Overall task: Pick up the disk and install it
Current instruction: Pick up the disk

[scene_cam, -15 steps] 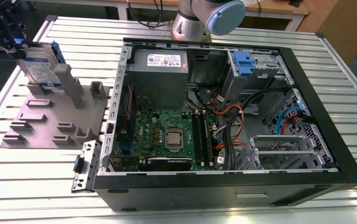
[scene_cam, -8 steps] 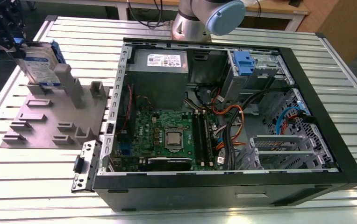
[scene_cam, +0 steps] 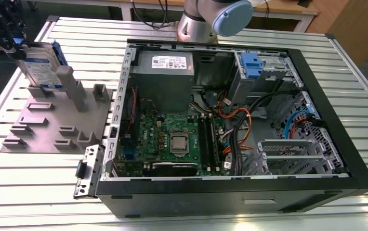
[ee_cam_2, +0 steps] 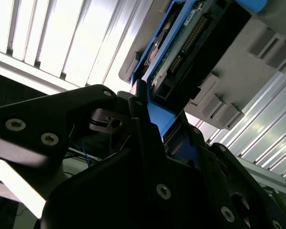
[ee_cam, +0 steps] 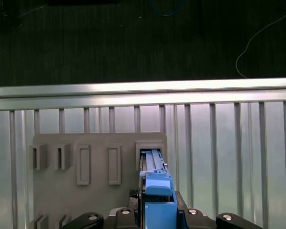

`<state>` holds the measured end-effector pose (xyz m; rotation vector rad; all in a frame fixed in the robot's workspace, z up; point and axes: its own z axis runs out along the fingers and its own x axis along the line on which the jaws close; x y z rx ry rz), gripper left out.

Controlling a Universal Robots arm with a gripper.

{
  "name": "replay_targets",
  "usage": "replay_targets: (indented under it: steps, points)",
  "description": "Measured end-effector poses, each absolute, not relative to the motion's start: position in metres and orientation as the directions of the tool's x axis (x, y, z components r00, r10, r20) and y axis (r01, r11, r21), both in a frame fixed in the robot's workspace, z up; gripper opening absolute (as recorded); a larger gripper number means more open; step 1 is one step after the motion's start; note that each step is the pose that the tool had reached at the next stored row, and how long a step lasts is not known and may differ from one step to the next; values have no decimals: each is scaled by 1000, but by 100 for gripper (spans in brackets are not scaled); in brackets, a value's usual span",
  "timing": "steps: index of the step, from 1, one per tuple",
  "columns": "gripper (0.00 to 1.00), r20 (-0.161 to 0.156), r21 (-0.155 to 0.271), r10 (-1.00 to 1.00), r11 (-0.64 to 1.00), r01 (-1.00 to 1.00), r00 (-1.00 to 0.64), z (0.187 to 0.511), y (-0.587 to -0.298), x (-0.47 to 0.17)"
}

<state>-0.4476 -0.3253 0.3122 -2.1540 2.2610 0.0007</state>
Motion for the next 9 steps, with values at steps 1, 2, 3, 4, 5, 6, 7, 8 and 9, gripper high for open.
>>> replay_targets:
  steps: [1,2,3,4,5,6,7,8,9]
  points:
    - [36,-14,-13,-999,48,-999,-48,313,-325,-448]
    - [36,-14,-13,-999,48,-999,-48,313,-325,-448]
    - [36,-14,-13,-999,48,-999,-48,313,-325,-448]
    - [36,-14,-13,-999,48,-999,-48,314,-325,-448]
    - [36,-14,-13,-999,48,-999,-48,314,-325,-448]
    - [36,-14,-13,-999,48,-999,-48,315,-325,-448]
    - [36,-14,-13,-999,48,-999,-48,315,-325,-448]
    - [36,-14,-13,-999,49,-999,-48,316,-325,-448]
    - [36,-14,-13,-999,48,-999,-48,316,-325,-448]
